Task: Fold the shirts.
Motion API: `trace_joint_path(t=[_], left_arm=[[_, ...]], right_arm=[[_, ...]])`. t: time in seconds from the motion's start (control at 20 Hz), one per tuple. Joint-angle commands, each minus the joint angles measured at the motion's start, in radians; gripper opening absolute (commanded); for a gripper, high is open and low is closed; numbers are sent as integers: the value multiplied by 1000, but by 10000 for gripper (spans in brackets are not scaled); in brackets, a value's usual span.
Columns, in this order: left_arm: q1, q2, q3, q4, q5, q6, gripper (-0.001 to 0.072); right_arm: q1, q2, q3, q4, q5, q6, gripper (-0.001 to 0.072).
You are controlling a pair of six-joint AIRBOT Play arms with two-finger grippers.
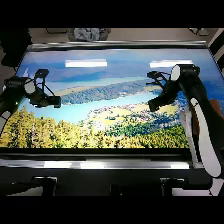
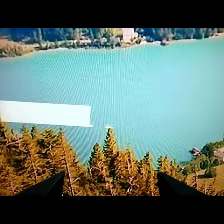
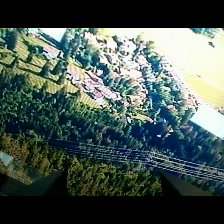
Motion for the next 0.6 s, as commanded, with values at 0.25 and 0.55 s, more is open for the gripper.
trace_joint_path(t=[0.25, 0.55], left_arm=[[1, -3, 0, -3, 448, 24, 703], [259, -240, 297, 23, 403, -164, 710]], right_arm=[[0, -1, 0, -8, -22, 0, 687], [0, -1, 0, -7, -22, 31, 687]])
